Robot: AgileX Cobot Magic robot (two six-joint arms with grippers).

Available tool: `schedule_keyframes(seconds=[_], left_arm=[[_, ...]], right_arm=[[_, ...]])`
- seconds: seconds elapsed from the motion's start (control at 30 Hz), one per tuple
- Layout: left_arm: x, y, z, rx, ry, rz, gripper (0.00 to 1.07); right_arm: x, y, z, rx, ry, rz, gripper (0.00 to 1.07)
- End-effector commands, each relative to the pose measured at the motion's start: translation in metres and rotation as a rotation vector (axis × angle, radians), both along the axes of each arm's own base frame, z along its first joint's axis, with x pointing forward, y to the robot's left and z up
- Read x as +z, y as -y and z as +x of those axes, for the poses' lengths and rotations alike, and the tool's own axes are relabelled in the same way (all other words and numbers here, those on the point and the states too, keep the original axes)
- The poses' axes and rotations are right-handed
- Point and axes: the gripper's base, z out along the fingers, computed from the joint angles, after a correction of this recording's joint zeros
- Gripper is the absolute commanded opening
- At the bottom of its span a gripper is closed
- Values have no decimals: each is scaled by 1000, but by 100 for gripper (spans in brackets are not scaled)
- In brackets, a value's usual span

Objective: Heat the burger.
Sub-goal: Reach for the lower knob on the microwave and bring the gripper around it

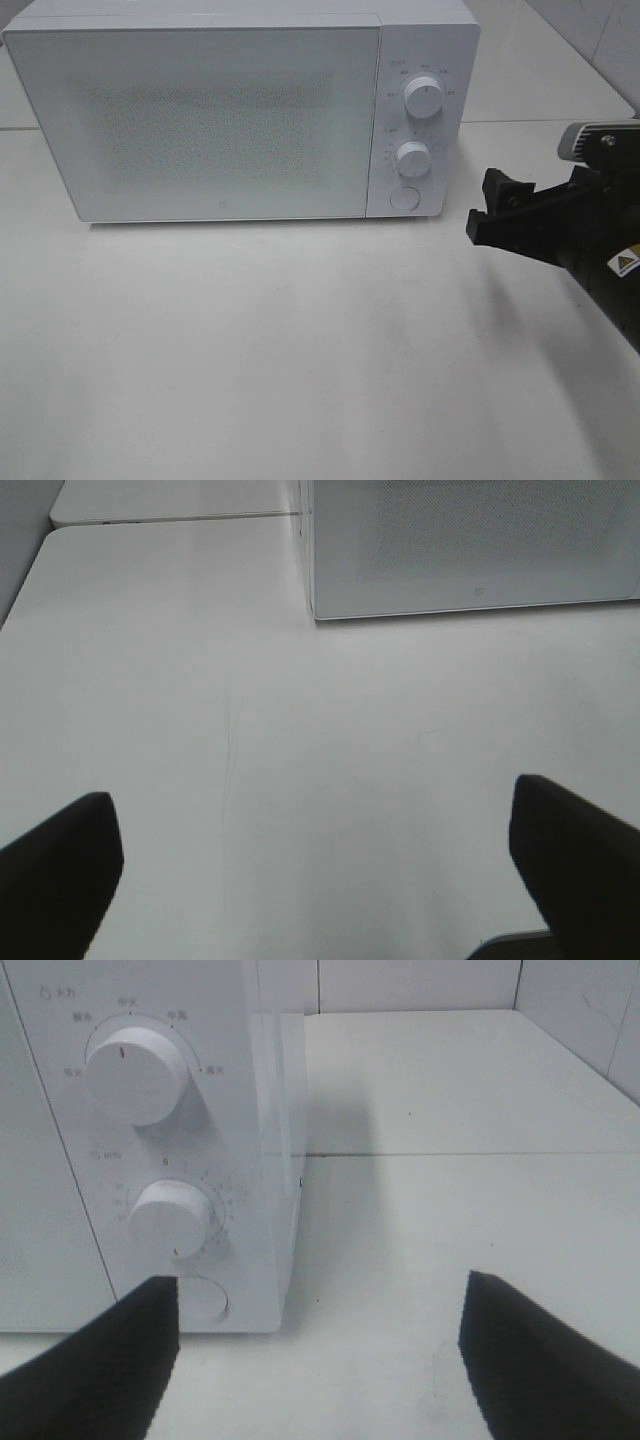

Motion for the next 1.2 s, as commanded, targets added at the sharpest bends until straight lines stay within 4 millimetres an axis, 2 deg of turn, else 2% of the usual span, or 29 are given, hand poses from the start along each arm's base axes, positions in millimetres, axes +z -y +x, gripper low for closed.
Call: schedule_keyframes(seconds=[0.03, 0.23, 0.57, 1.2], left_arm=[[0, 0, -3, 3, 37, -6, 98], [0, 0, -3, 3, 37, -6, 98], [0, 0, -3, 3, 37, -5, 98], [0, 0, -3, 3, 37, -5, 98]], right_arm=[[11, -5, 2, -35, 126, -19, 75], [8, -28, 4, -11, 129, -45, 75], [13, -50, 12, -12, 150, -62, 75], [0, -73, 37, -31, 170, -38, 75]])
